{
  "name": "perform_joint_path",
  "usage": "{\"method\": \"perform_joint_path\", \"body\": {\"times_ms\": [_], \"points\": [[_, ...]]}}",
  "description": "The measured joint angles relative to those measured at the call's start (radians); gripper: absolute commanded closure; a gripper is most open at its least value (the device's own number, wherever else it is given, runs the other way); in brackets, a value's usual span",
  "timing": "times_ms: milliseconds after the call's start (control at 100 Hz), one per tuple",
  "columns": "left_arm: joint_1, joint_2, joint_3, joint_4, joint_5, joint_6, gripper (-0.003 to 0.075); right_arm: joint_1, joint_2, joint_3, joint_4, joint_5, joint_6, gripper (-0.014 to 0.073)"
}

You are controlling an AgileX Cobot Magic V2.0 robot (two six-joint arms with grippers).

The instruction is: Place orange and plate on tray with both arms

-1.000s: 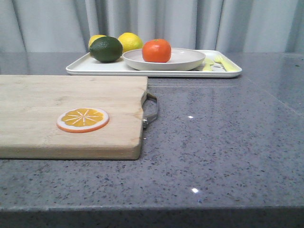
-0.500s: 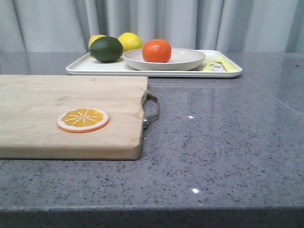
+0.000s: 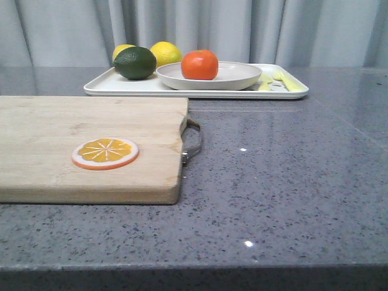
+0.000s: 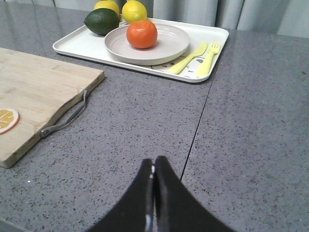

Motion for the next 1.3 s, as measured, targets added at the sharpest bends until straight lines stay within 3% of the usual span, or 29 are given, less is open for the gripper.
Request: {"method": "perform_joint_path", "body": {"times_ms": [200, 1300], "points": [[0.0, 0.0, 0.0, 0.023, 0.077, -0.041, 0.074, 0.0, 0.0, 0.0, 0.0, 0.0, 0.0, 0.0633], [0.0, 0.0, 0.0, 0.027, 0.083, -0.041, 0.0741, 0.0, 0.0, 0.0, 0.0, 0.0, 0.0, 0.0633]]}}
